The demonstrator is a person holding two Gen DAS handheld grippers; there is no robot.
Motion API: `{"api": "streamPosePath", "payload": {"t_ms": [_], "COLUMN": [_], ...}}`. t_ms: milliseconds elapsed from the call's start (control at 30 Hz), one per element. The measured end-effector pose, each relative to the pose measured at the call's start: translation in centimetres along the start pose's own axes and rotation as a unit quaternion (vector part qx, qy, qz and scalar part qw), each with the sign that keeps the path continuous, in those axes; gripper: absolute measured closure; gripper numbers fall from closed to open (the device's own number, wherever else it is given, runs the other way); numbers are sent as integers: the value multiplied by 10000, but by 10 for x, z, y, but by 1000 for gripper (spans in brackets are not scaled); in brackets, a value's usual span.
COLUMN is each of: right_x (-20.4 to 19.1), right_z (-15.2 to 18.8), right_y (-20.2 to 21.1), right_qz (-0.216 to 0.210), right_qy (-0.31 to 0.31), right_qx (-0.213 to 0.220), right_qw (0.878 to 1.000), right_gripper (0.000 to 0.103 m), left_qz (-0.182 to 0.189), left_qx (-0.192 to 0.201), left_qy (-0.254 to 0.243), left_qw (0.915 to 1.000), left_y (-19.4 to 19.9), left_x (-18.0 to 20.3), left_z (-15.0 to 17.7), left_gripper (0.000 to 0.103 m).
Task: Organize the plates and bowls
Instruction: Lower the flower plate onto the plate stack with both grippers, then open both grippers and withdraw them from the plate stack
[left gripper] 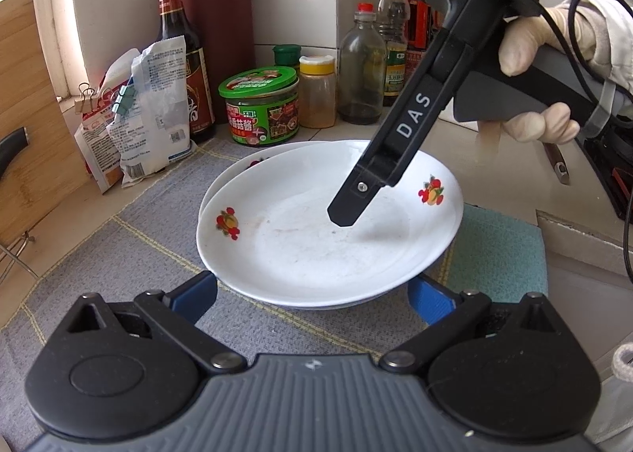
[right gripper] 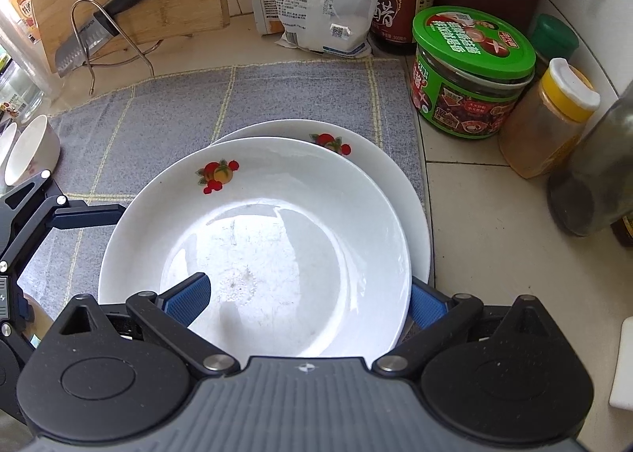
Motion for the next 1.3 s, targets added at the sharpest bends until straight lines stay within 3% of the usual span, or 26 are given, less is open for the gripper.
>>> {"api": "streamPosePath", "payload": {"t_ms": [433,700,967,1300], "right_x": [0,1,-9,-40], "right_z": [6,12,6,4], "right_y": [6,10,31,48], "right_qz": [184,257,548,1105], "right_qy": [-60,-150,4,654], "right_qx": [-35,35,640,1499], "right_qw": [9998,9996,9964,9803], "right_gripper": [0,0,0,0], "left_qz": [87,101,-394,-1053], "left_qx": [65,177,455,622], "left_qy": [-107,238,477,819], "left_qw": [9999,9995,9970,9891], "left_y": [-2,1,20,52], "left_x": [2,-6,-26,-33], "left_z": [-1,-5,-13,-4], "left_gripper": [1,1,1,1]}}
Point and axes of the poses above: each gripper's, at about its wrist camera, not at the fingertips, and y roughly against the way its jaws point, x to its right, z to its underside, the point moved 6 cm from there along -y, roughly the way its jaws point, and after that the axes turned 9 degrees about y, right-handed, at the moved point
